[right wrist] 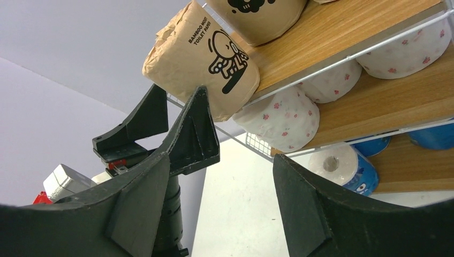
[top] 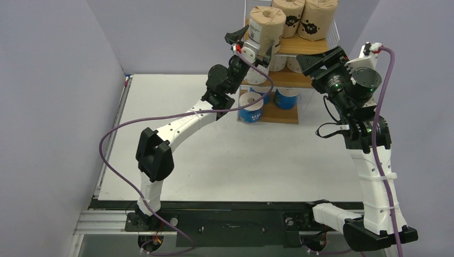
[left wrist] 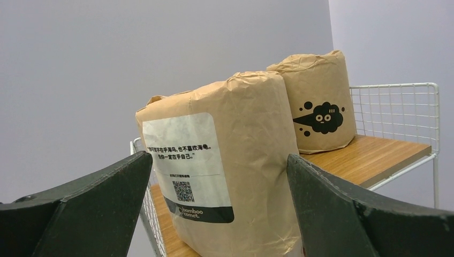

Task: Place and organize the paper towels onto the shelf
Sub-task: Place the paper towel on the shelf, then adjust the paper towel on the shelf.

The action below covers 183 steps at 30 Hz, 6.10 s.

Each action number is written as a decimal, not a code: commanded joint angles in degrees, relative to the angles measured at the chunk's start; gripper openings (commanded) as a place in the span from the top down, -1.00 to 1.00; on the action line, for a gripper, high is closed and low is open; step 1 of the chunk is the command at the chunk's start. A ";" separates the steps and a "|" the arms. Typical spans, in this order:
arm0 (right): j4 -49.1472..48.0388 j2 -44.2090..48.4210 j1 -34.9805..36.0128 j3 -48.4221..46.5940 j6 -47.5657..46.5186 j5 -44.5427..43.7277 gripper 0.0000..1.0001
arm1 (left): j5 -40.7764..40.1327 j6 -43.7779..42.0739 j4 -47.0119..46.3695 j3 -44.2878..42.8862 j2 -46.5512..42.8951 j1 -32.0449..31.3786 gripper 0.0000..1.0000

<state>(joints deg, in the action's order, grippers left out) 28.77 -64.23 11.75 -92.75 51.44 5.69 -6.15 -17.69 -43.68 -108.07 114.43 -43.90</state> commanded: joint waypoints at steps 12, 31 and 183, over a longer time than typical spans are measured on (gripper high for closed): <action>-2.08 1.09 0.87 0.56 -1.61 -1.09 -0.32 | 2.07 -2.99 5.00 0.46 -6.67 -0.85 -0.93; -1.98 1.83 1.17 1.85 -2.24 -1.54 -0.31 | -0.85 -1.88 7.95 -5.50 -0.92 1.92 -0.93; -26.96 -29.20 5.38 -9.09 -13.12 -1.31 0.14 | -21.77 50.97 55.66 82.51 -103.92 -2.17 -0.93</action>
<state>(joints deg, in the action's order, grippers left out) 1.15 -92.64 16.69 -99.44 38.76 6.50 -27.22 34.02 11.97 -24.99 11.22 -46.02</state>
